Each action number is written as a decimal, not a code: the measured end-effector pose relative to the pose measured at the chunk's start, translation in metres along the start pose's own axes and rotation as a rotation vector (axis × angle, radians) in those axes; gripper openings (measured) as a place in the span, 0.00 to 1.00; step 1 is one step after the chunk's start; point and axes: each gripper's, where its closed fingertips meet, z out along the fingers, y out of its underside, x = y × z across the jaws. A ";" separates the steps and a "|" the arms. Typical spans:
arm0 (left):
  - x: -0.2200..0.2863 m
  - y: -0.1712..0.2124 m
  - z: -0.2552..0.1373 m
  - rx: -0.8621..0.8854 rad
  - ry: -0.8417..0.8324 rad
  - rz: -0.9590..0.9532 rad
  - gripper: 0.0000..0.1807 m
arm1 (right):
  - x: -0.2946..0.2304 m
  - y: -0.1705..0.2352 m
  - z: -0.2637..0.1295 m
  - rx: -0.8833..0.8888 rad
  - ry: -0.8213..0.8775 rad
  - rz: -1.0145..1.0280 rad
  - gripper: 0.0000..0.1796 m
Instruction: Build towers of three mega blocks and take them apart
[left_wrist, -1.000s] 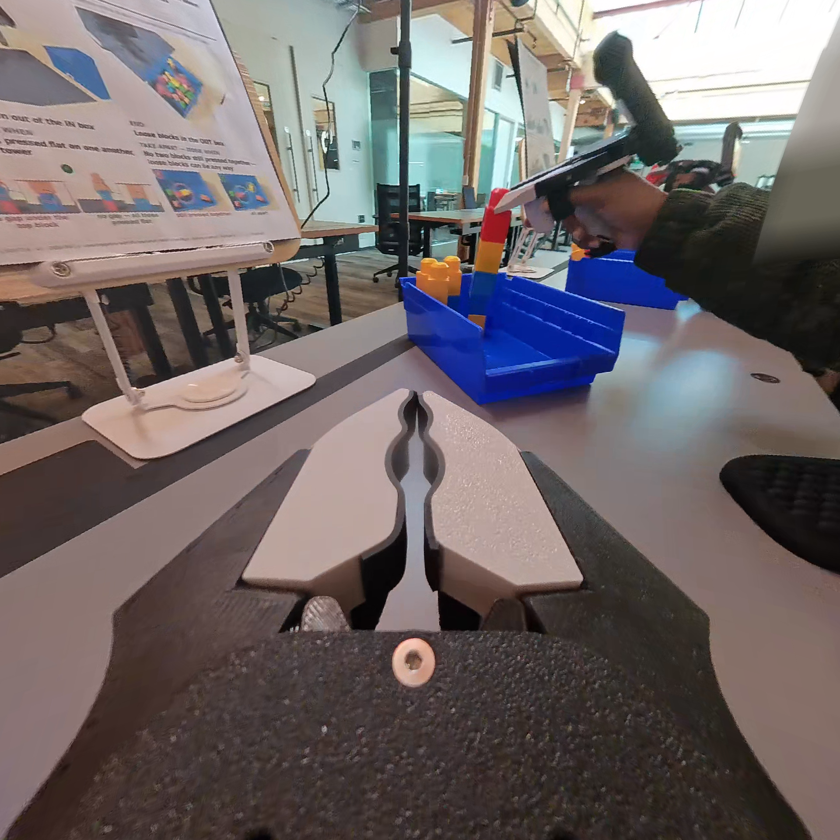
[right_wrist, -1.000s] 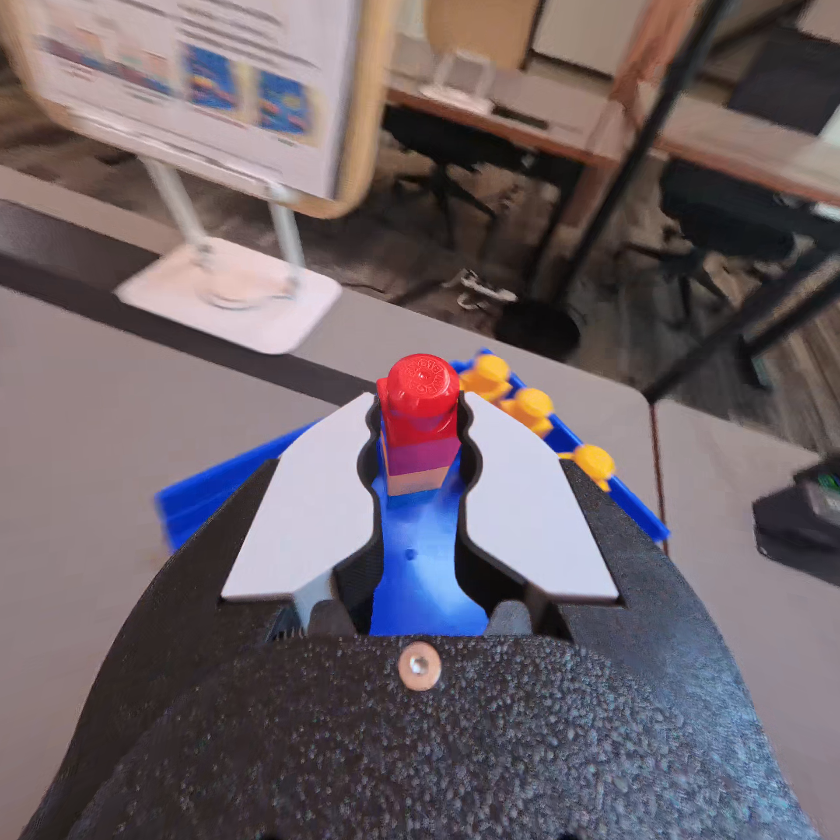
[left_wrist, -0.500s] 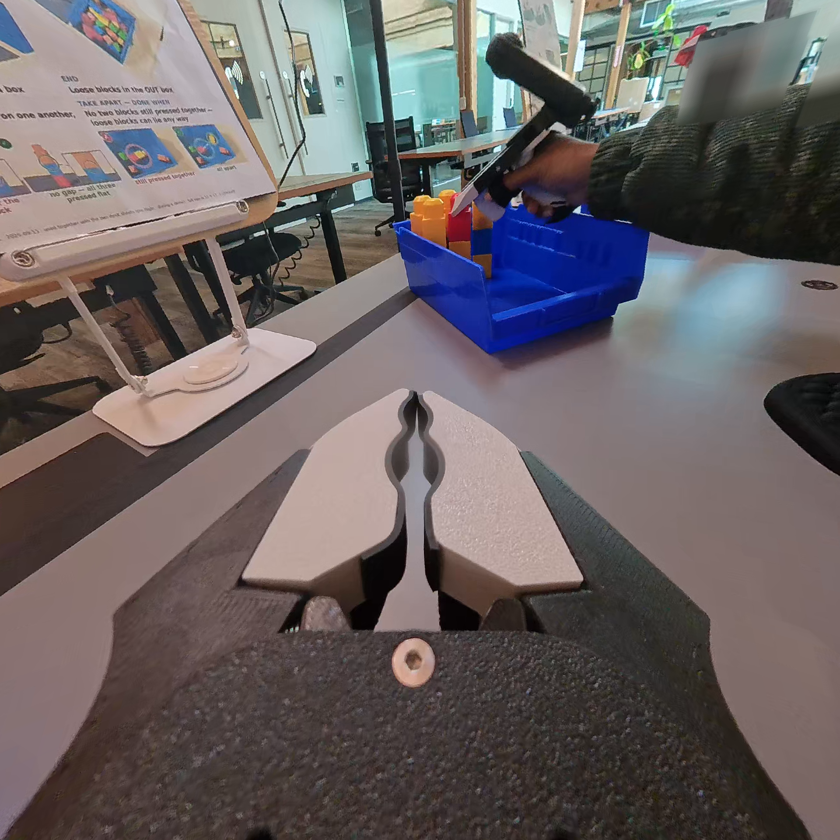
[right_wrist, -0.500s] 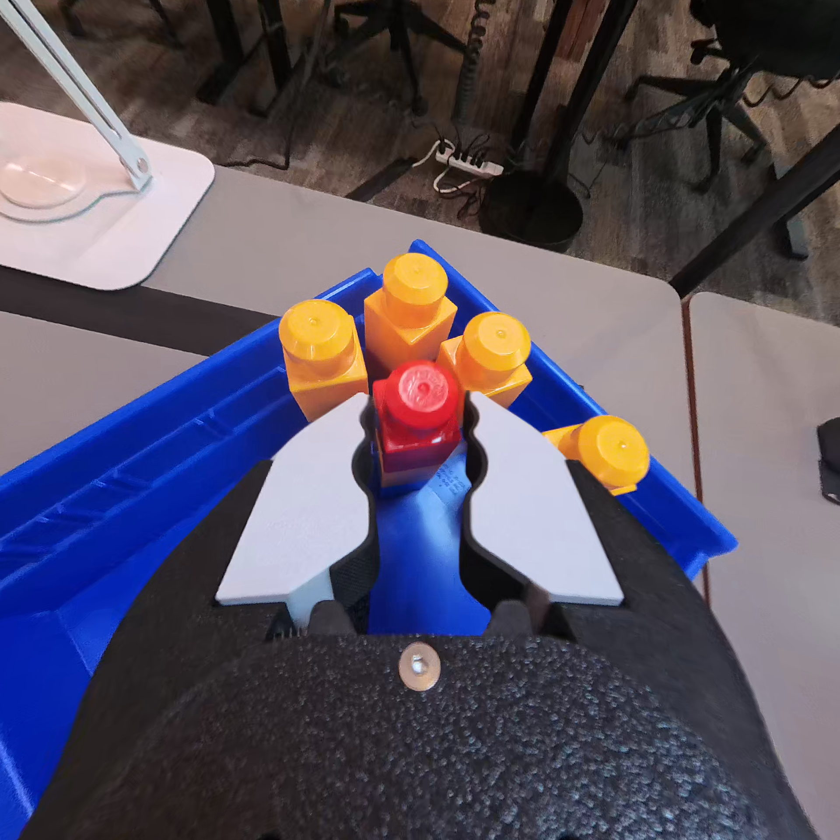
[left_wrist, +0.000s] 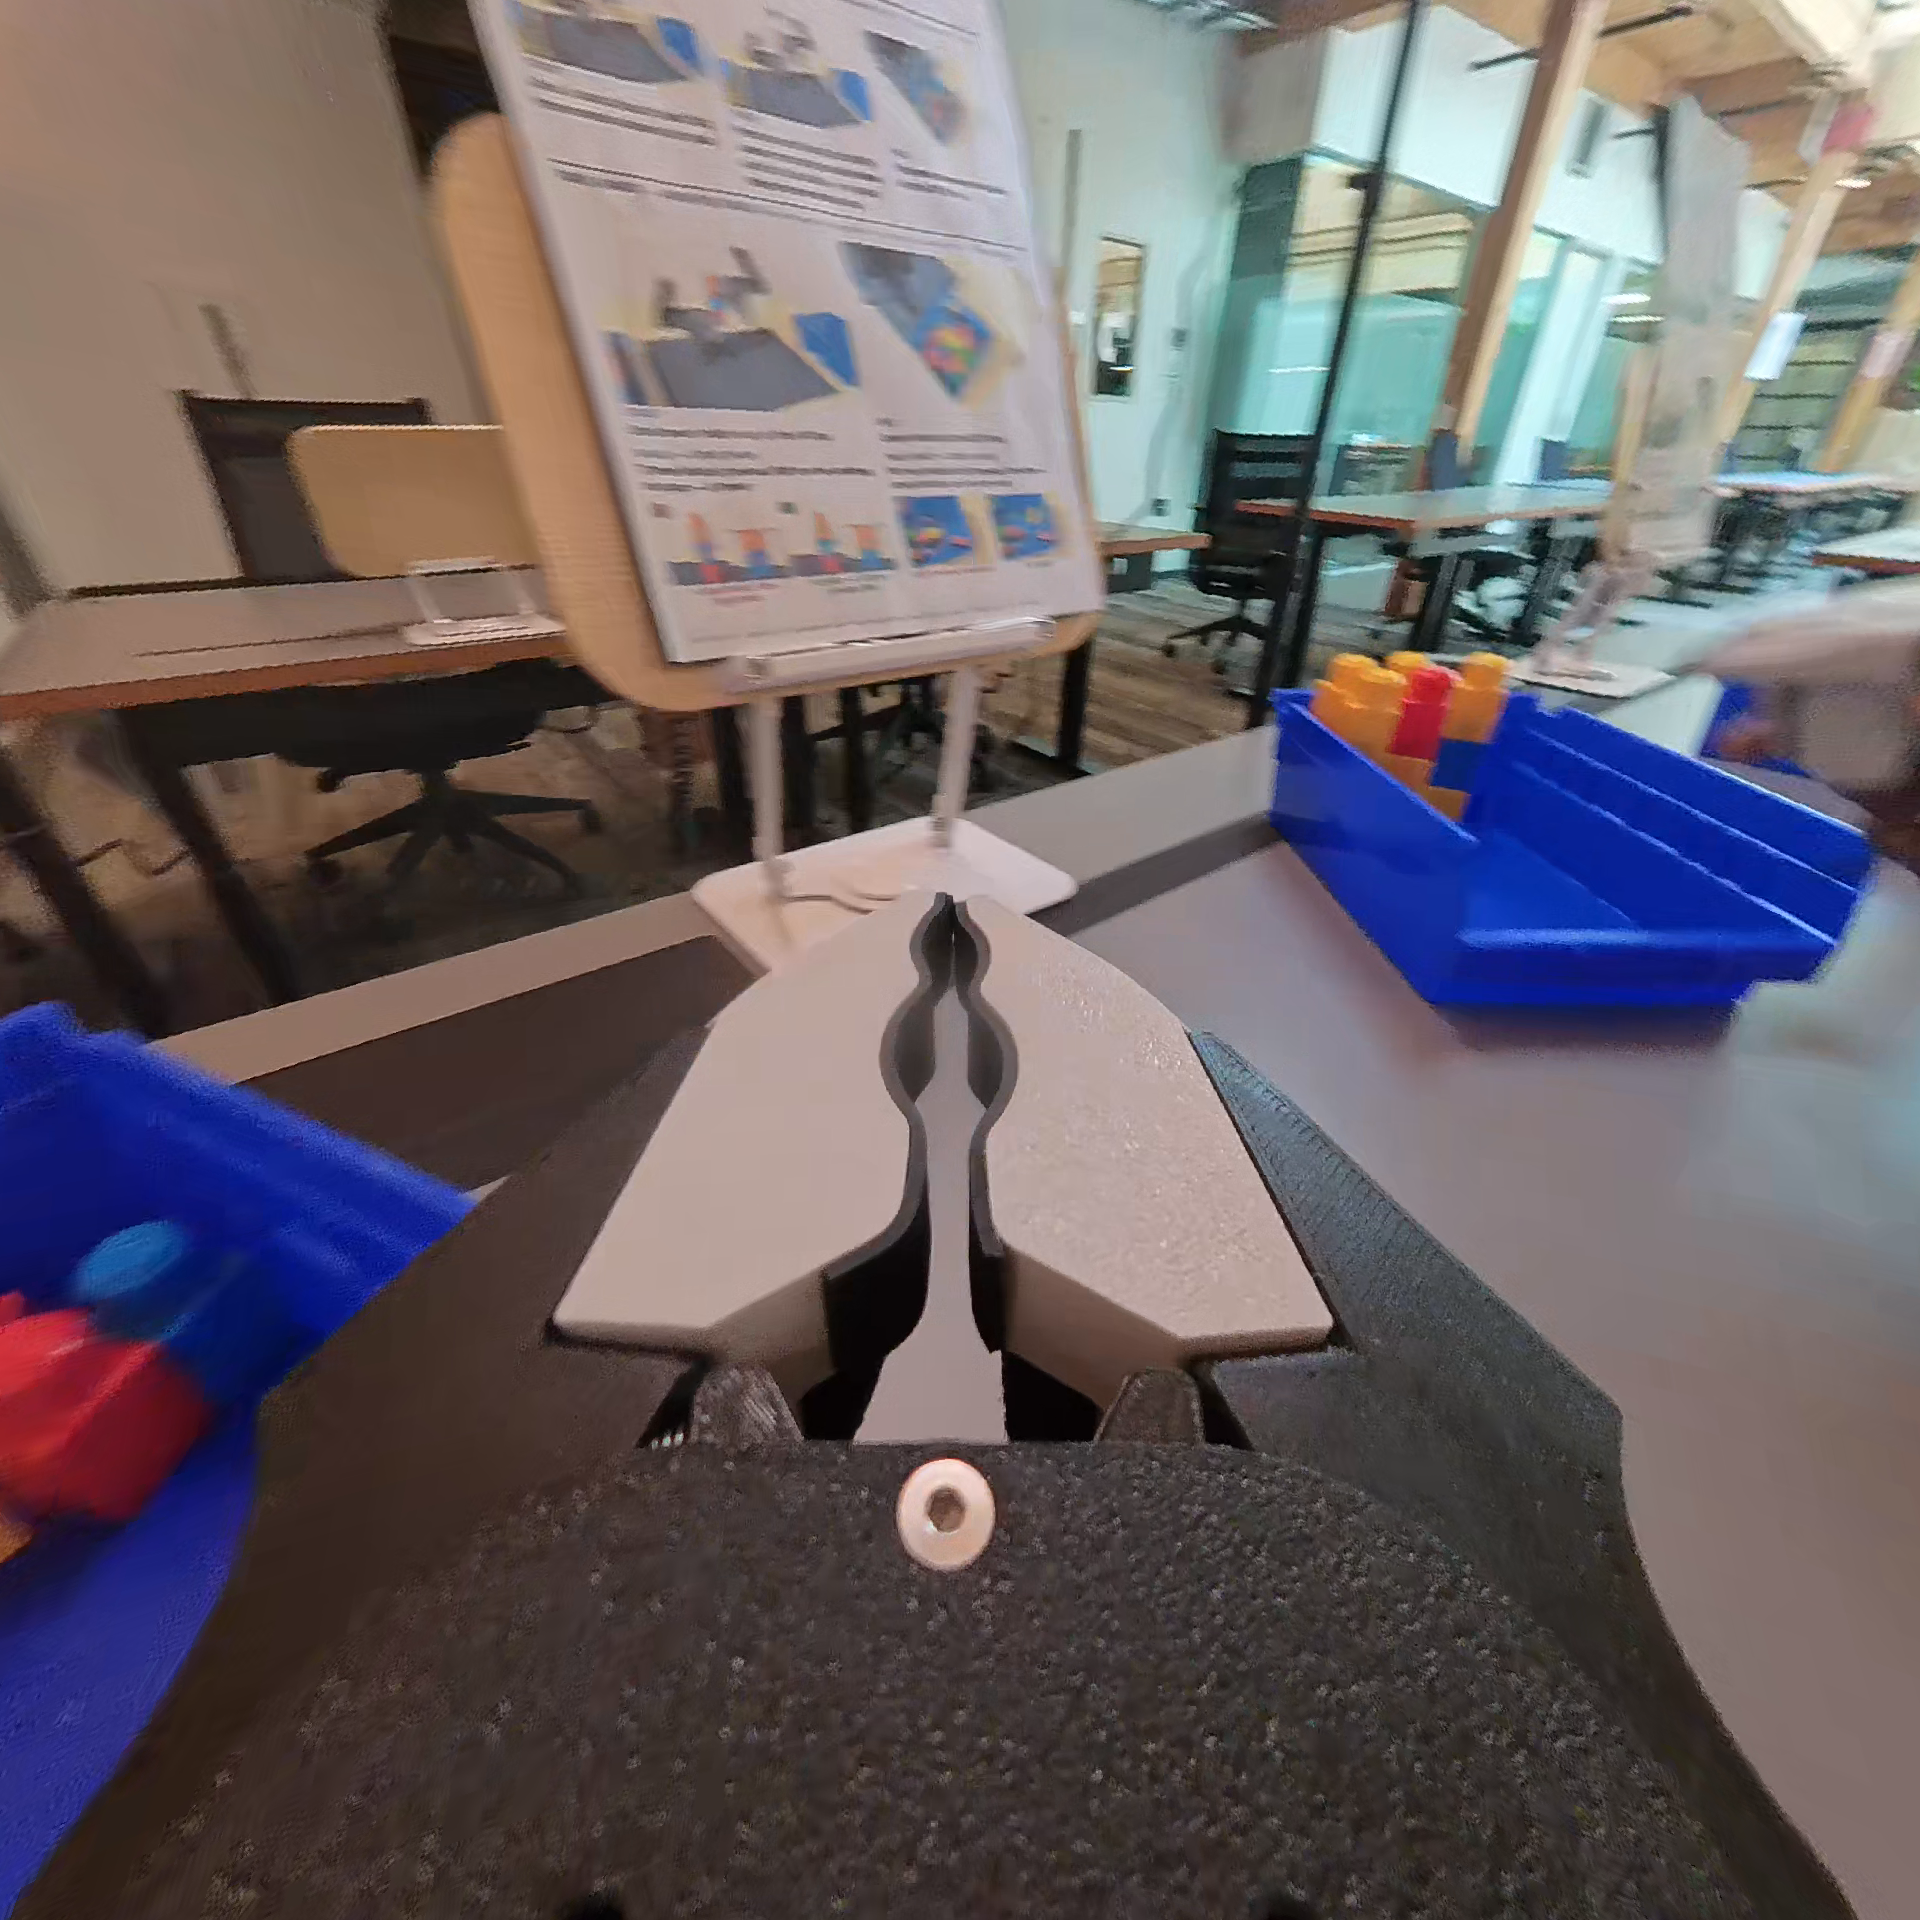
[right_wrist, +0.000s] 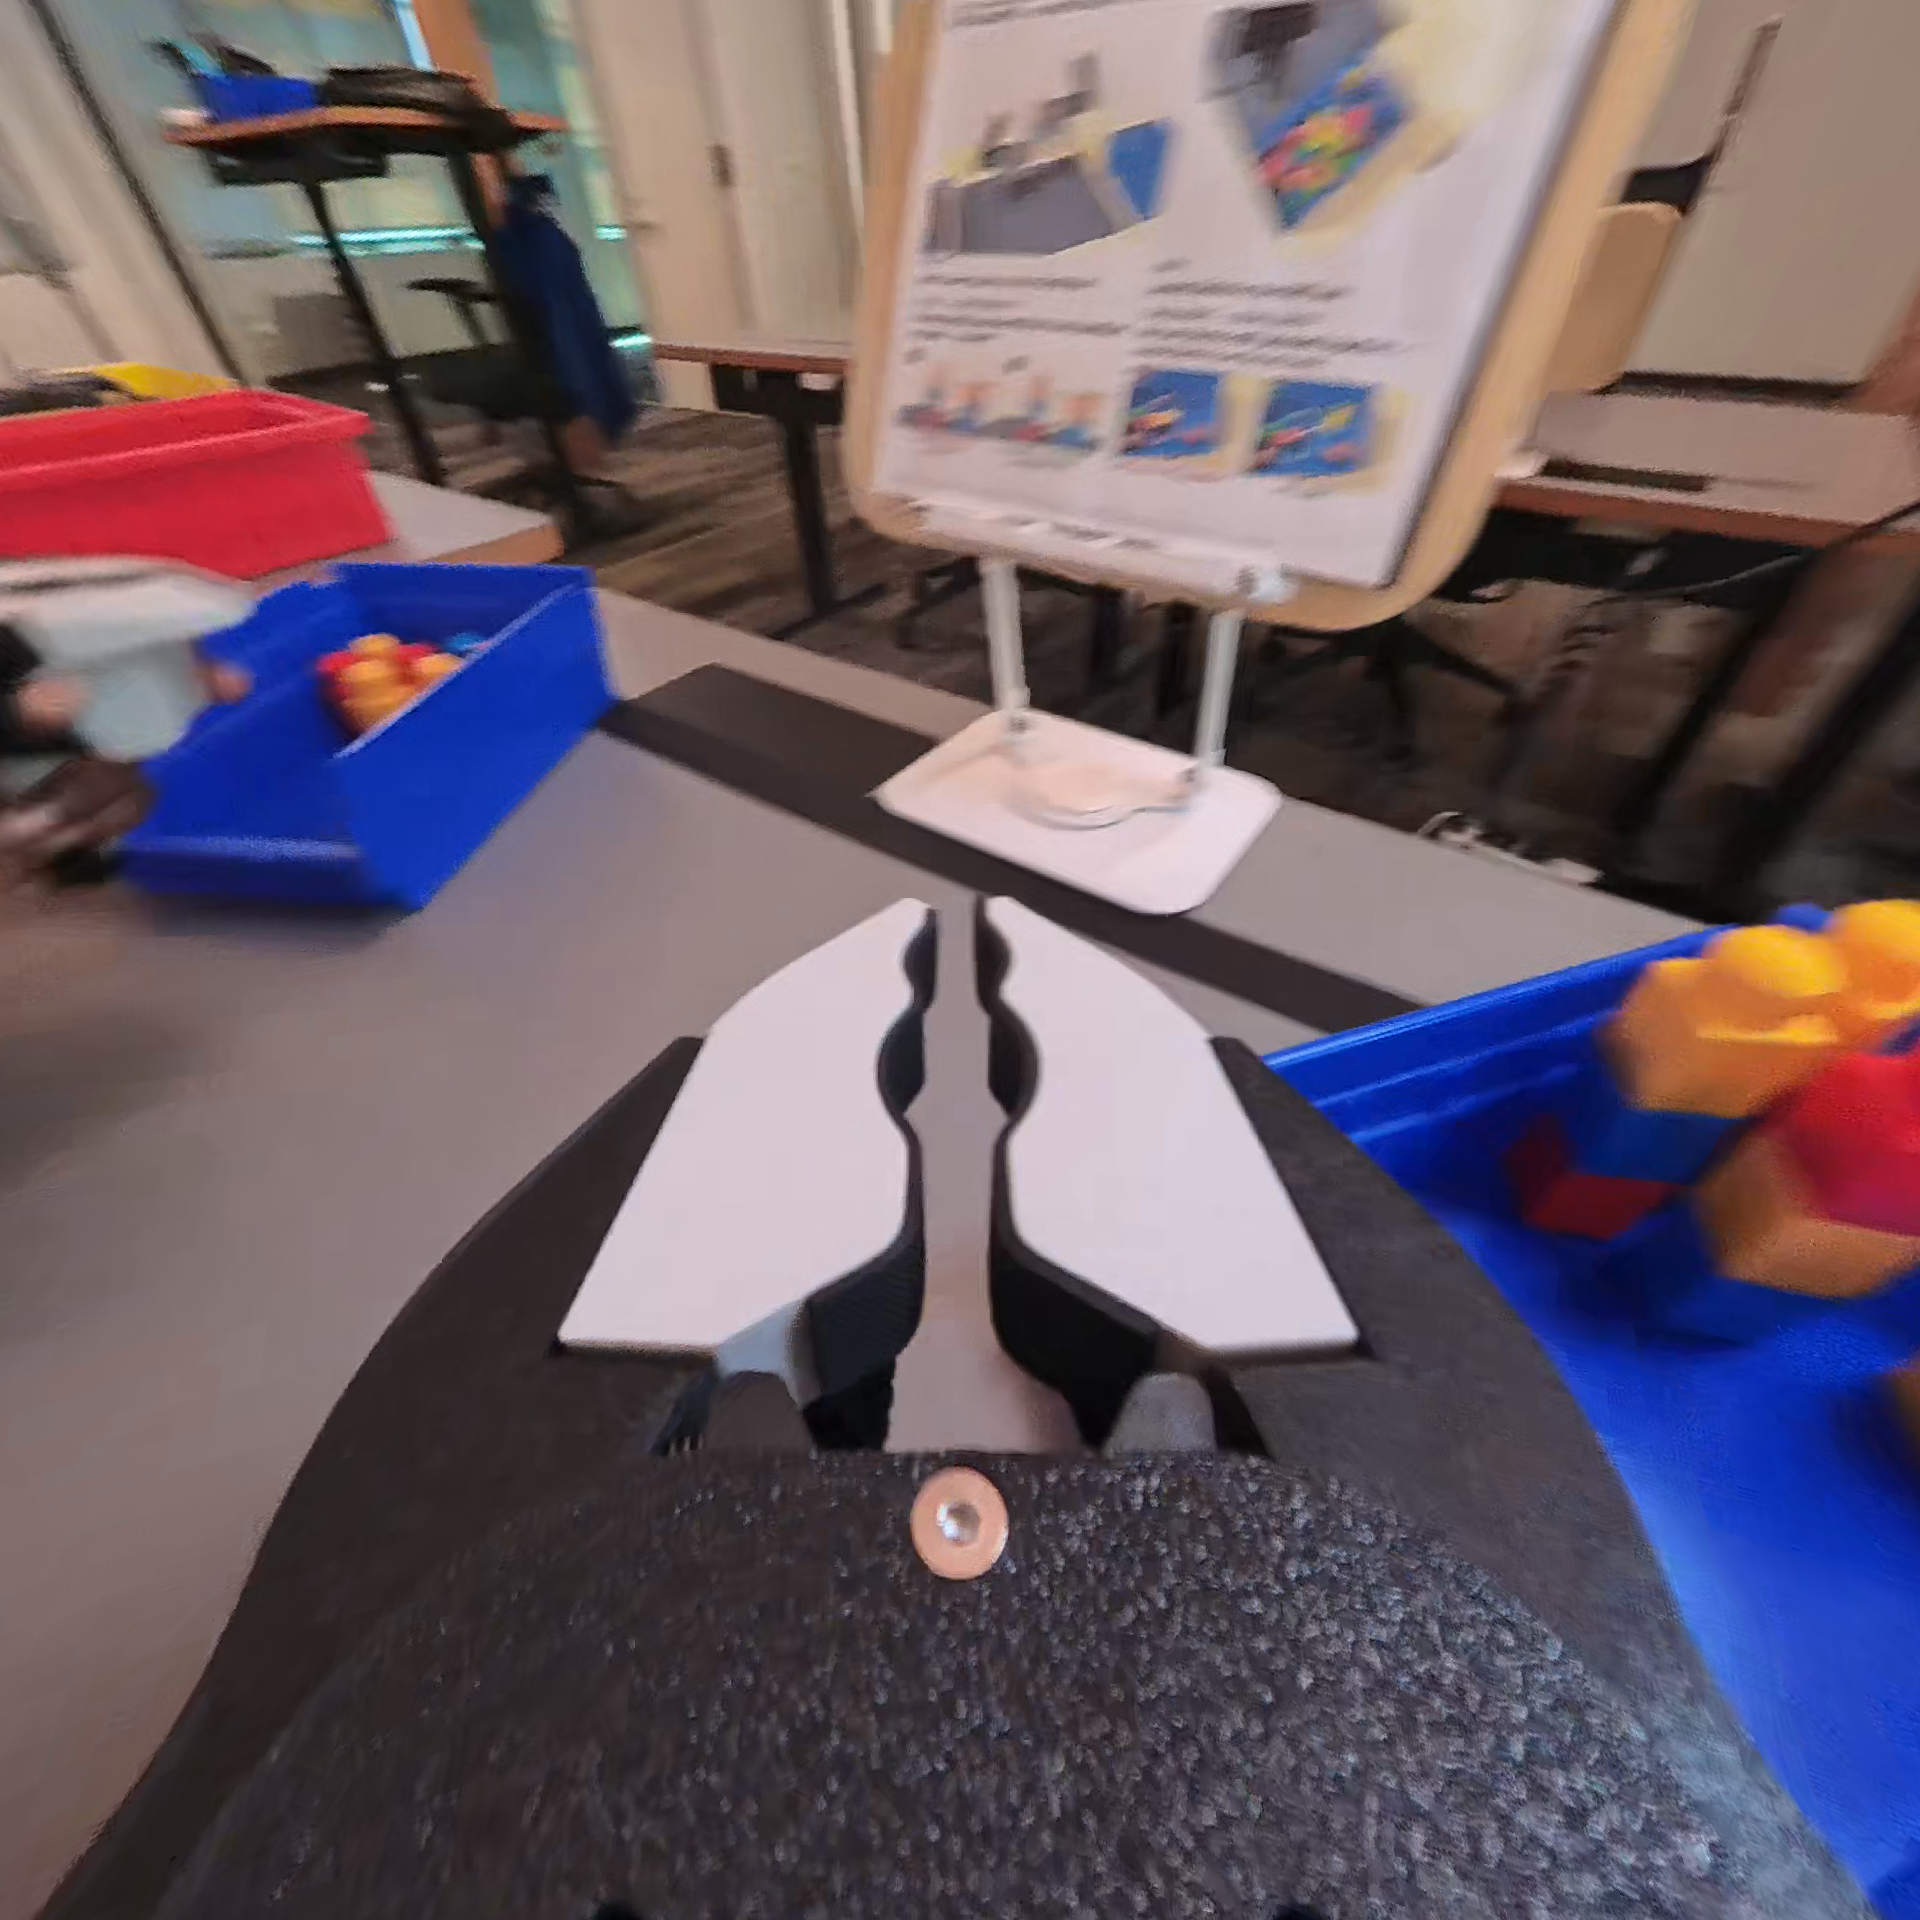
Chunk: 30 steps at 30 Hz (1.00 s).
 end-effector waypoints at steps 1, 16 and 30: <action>-0.019 -0.005 -0.005 -0.008 -0.049 -0.009 0.00 | -0.020 0.009 -0.004 -0.001 -0.038 0.010 0.00; -0.228 0.121 -0.005 -0.895 -0.271 0.015 0.28 | -0.121 0.081 0.005 -0.040 -0.314 0.052 0.03; -0.229 0.123 -0.011 -1.129 -0.284 0.377 0.20 | -0.126 0.095 0.002 -0.058 -0.363 -0.001 0.03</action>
